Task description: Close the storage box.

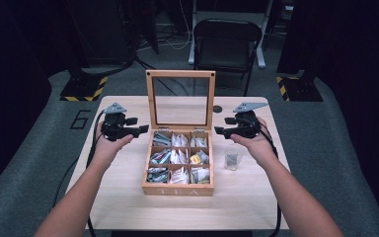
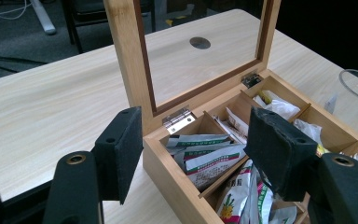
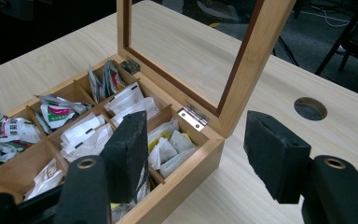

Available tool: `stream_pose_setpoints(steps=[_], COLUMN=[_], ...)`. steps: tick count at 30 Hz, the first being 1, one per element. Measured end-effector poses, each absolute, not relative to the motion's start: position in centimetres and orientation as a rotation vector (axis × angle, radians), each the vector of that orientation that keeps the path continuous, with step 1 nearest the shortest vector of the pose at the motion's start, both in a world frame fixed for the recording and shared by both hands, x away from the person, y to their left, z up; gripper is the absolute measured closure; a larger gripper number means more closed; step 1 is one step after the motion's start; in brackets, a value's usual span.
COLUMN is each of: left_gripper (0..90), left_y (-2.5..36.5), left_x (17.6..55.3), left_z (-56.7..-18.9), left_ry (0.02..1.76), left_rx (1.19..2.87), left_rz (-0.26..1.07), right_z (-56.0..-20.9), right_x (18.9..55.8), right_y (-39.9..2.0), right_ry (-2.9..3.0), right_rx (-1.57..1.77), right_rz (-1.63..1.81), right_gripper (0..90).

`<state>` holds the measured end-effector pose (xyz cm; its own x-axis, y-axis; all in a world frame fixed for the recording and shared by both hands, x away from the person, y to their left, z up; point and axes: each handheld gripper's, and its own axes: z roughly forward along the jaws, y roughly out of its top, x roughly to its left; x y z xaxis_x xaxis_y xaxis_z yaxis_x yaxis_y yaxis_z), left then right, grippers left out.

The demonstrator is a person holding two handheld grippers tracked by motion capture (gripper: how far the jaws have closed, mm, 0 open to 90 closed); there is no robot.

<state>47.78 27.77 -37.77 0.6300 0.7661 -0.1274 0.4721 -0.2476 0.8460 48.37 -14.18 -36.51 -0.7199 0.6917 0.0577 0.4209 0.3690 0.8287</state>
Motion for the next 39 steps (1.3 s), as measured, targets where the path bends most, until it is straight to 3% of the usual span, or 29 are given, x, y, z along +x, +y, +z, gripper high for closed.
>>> stream_pose_setpoints(steps=[13, 26, 39], left_gripper=[41.0, 42.5, 42.5], left_y=[27.4, 27.1, 27.4], left_x=[48.0, 48.2, 48.2], left_z=[-37.7, -37.7, -37.8], left_ry=[0.948, 0.937, 0.946], left_rx=[1.912, 1.917, 1.915], left_rz=[0.374, 0.362, 0.361], right_z=[-37.0, -37.1, -37.4], right_x=[50.3, 52.0, 54.2], right_y=[-13.7, -12.9, -12.4], right_ry=[2.325, 2.354, 2.327], right_rx=[1.007, 1.018, 1.065], right_rz=[1.243, 1.252, 1.236], right_gripper=[41.0, 51.9, 46.4])
